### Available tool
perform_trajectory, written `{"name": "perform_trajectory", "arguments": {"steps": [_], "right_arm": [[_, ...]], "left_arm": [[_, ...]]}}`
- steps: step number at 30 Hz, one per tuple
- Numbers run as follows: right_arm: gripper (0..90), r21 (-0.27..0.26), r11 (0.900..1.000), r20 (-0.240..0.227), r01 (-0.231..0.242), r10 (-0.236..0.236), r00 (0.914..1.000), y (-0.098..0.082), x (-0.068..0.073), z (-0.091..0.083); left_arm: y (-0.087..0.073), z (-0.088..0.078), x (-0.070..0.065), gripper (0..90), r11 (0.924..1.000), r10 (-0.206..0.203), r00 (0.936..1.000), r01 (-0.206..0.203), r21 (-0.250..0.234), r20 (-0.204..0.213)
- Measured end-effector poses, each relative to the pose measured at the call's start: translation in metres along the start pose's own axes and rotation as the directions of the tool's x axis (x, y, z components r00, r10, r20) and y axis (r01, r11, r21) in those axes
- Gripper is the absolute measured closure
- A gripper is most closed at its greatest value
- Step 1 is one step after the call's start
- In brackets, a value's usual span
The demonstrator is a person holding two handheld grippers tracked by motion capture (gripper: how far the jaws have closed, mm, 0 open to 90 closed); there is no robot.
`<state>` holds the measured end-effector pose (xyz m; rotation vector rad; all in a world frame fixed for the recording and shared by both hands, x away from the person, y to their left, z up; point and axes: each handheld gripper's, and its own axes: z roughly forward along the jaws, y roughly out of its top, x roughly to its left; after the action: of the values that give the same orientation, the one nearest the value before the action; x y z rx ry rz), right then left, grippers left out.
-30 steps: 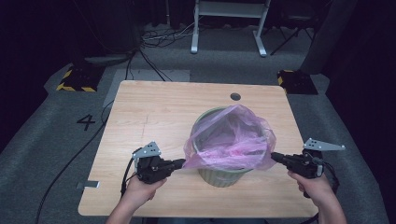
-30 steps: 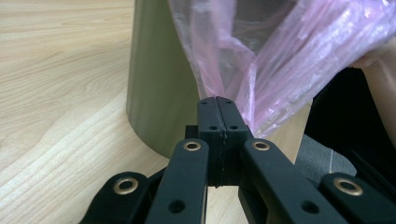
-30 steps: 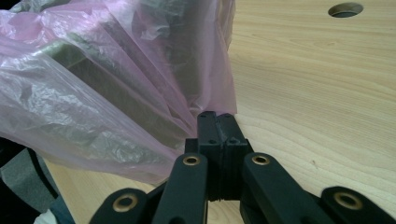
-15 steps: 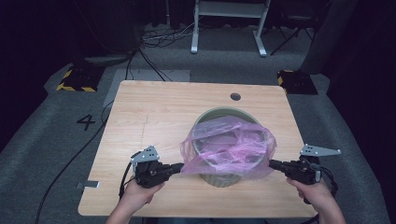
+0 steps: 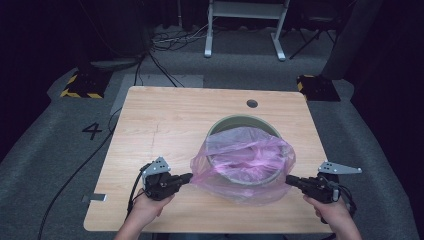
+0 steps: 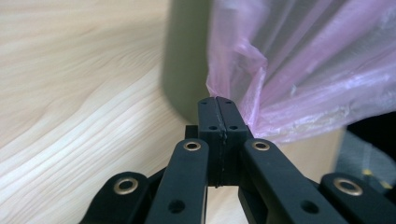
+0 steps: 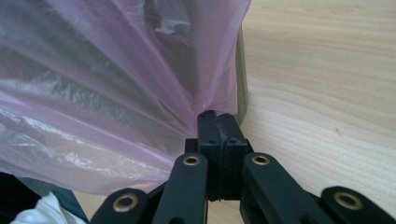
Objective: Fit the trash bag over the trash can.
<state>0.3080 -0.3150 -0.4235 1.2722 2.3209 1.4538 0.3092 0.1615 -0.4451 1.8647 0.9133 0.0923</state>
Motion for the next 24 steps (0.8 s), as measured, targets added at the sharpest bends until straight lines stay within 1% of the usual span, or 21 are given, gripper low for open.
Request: {"name": "perform_trajectory", "arguments": {"steps": [1, 2, 3, 4, 5, 6, 8, 9, 11, 13, 14, 15, 16, 17, 18, 19, 20, 21, 22, 23, 24], "right_arm": [[89.9, -0.006, 1.0, -0.012, 0.003, -0.003, 0.9999, 0.0, 0.001, 0.0], [86.8, -0.011, 1.0, -0.017, 0.01, -0.011, 0.9998, 0.0, 0.002, -0.001], [86.8, -0.011, 1.0, -0.017, 0.01, -0.011, 0.9998, 0.0, 0.002, -0.001], [78.0, -0.023, 0.999, -0.026, 0.031, -0.031, 0.9992, 0.002, 0.003, -0.003], [70.1, -0.043, 0.998, -0.033, 0.036, -0.038, 0.9988, 0.002, 0.004, -0.005], [64.1, -0.071, 0.997, -0.039, 0.036, -0.039, 0.9985, 0.004, 0.004, -0.008], [50.2, -0.112, 0.993, -0.04, 0.037, -0.042, 0.9983, 0.008, 0.005, -0.013], [46.6, -0.124, 0.991, -0.035, 0.041, -0.046, 0.9983, 0.01, 0.006, -0.016], [39.0, -0.144, 0.988, -0.037, 0.062, -0.068, 0.997, 0.016, 0.008, -0.021], [32.4, -0.165, 0.984, -0.055, 0.067, -0.077, 0.9955, 0.021, 0.012, -0.027], [29.4, -0.188, 0.979, -0.063, 0.074, -0.088, 0.9941, 0.023, 0.014, -0.032], [28.9, -0.2, 0.977, -0.069, 0.074, -0.089, 0.9936, 0.024, 0.015, -0.036], [28.9, -0.2, 0.977, -0.069, 0.074, -0.089, 0.9936, 0.024, 0.015, -0.036], [28.9, -0.213, 0.974, -0.065, 0.077, -0.092, 0.9936, 0.025, 0.016, -0.04], [28.9, -0.244, 0.967, -0.064, 0.072, -0.09, 0.9939, 0.028, 0.017, -0.048], [28.9, -0.26, 0.963, -0.063, 0.074, -0.093, 0.9937, 0.03, 0.016, -0.05], [28.9, -0.26, 0.963, -0.063, 0.074, -0.093, 0.9937, 0.03, 0.016, -0.05], [29.2, -0.273, 0.959, -0.051, 0.078, -0.095, 0.9942, 0.034, 0.015, -0.053], [30.3, -0.288, 0.954, -0.024, 0.089, -0.1, 0.9948, 0.042, 0.013, -0.054], [30.3, -0.288, 0.954, -0.024, 0.089, -0.1, 0.9948, 0.042, 0.013, -0.054], [30.6, -0.292, 0.952, -0.018, 0.092, -0.101, 0.9947, 0.045, 0.011, -0.053]], "left_arm": [[-0.001, -0.001, 0.002, 90.0, 0.9999, -0.005, 1.0, 0.005, -0.01, 0.003], [-0.001, -0.001, 0.002, 89.5, 0.9999, -0.005, 1.0, 0.005, -0.01, 0.003], [0.0, -0.003, 0.003, 89.5, 0.9997, 0.005, 0.9999, -0.005, -0.023, 0.015], [0.001, -0.005, 0.003, 82.9, 0.9994, -0.003, 0.9997, 0.004, -0.035, 0.025], [0.003, -0.007, 0.004, 73.0, 0.999, -0.017, 0.9992, 0.019, -0.041, 0.036], [0.005, -0.011, 0.005, 64.6, 0.9986, -0.017, 0.999, 0.019, -0.049, 0.042], [0.009, -0.018, 0.005, 54.0, 0.9979, -0.012, 0.9992, 0.014, -0.063, 0.038], [0.011, -0.022, 0.004, 48.5, 0.9972, -0.006, 0.9997, 0.008, -0.074, 0.025], [0.015, -0.029, 0.003, 39.3, 0.9959, 0.015, 0.9996, -0.012, -0.09, 0.025], [0.02, -0.037, 0.001, 35.2, 0.9927, 0.031, 0.9994, -0.029, -0.117, 0.018], [0.025, -0.044, -0.001, 33.5, 0.9897, 0.047, 0.9988, -0.045, -0.136, 0.016], [0.025, -0.044, -0.001, 33.0, 0.9897, 0.047, 0.9988, -0.045, -0.136, 0.016], [0.028, -0.047, -0.003, 33.0, 0.9876, 0.056, 0.9982, -0.053, -0.148, 0.02], [0.031, -0.051, -0.005, 31.8, 0.986, 0.068, 0.9975, -0.063, -0.154, 0.023], [0.034, -0.054, -0.007, 31.7, 0.9836, 0.079, 0.9967, -0.075, -0.164, 0.019], [0.038, -0.056, -0.01, 31.7, 0.9807, 0.094, 0.9952, -0.089, -0.174, 0.025], [0.042, -0.057, -0.014, 31.7, 0.9783, 0.109, 0.9936, -0.102, -0.18, 0.028], [0.046, -0.056, -0.017, 31.7, 0.9769, 0.119, 0.9926, -0.112, -0.182, 0.028], [0.054, -0.054, -0.024, 31.7, 0.9734, 0.154, 0.9874, -0.145, -0.178, 0.038], [0.054, -0.054, -0.024, 31.7, 0.9734, 0.154, 0.9874, -0.145, -0.178, 0.038], [0.059, -0.052, -0.027, 31.7, 0.9708, 0.168, 0.9851, -0.159, -0.179, 0.036]]}}
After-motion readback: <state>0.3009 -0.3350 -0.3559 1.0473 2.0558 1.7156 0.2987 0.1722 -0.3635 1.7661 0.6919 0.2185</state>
